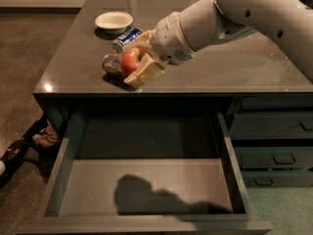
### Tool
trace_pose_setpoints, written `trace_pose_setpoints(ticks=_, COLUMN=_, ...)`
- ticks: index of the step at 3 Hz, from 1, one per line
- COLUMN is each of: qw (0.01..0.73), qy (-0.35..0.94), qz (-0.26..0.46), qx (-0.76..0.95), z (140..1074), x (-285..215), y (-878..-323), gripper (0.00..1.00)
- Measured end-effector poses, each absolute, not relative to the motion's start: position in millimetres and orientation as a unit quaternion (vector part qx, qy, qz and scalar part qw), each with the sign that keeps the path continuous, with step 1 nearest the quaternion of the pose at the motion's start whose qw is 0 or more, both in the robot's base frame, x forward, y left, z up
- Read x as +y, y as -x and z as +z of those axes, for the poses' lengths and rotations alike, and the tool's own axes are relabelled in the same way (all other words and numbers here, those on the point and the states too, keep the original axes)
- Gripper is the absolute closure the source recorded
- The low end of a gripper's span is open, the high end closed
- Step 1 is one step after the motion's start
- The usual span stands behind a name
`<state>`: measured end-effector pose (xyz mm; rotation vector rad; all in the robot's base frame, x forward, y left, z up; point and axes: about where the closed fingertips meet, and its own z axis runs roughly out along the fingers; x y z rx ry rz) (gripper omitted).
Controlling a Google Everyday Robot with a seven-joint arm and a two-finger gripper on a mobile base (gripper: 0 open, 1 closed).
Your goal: Pick apple from top drawer and place on counter
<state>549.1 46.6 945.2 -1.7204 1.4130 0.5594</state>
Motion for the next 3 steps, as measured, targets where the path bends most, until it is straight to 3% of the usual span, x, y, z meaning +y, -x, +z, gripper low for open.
trace_pose_setpoints(ticks=2, qw=0.432, qy=0.646, qz=0.166, qx=0.607, z=934, x=-9, y=-620, gripper=1.00)
trace_pose_setpoints(ticks=3, qw=0.430, qy=0.647, qz=0.168, qx=0.607, z=931, x=-11, y=-621, gripper=1.00)
